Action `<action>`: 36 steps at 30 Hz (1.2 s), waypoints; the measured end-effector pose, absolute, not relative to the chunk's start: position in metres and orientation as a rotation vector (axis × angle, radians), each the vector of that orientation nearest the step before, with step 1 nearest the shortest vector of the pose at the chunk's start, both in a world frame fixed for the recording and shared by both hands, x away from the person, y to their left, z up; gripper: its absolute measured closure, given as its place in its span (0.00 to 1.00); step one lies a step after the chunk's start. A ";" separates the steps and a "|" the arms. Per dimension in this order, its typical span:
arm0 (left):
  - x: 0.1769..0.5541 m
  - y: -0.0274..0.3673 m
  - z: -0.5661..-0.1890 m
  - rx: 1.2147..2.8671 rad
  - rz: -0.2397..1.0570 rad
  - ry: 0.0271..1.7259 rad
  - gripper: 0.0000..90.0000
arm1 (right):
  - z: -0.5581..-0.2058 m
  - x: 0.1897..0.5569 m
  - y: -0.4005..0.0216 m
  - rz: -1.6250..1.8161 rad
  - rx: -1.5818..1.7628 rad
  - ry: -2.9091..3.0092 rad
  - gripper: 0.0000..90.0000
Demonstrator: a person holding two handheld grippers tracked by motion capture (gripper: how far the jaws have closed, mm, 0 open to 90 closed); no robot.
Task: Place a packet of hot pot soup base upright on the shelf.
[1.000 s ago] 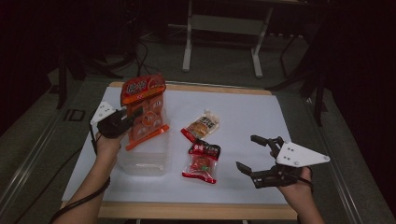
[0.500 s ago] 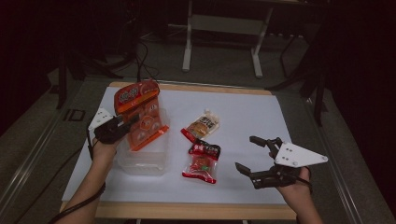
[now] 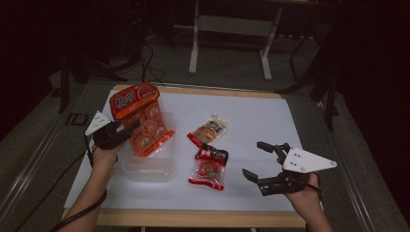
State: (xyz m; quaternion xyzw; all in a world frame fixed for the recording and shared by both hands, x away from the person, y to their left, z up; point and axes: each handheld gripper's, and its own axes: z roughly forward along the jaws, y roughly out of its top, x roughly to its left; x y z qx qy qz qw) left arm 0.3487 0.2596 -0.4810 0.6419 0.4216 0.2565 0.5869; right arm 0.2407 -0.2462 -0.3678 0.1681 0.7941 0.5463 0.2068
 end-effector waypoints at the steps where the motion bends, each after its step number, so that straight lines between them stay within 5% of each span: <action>1: 0.348 0.260 -0.480 1.492 0.596 0.977 0.61 | -0.368 0.241 -0.246 1.523 0.469 2.211 0.15; 7: 0.340 0.262 -0.473 1.479 0.566 0.981 0.37 | -0.368 0.242 -0.246 1.525 0.474 2.208 0.15; 24: 0.313 0.264 -0.456 1.497 0.594 0.965 0.02 | -0.368 0.245 -0.257 1.512 0.543 2.123 0.19; 36: 0.267 0.256 -0.439 1.544 0.631 0.927 0.01 | -0.380 0.253 -0.247 1.528 0.535 2.144 0.14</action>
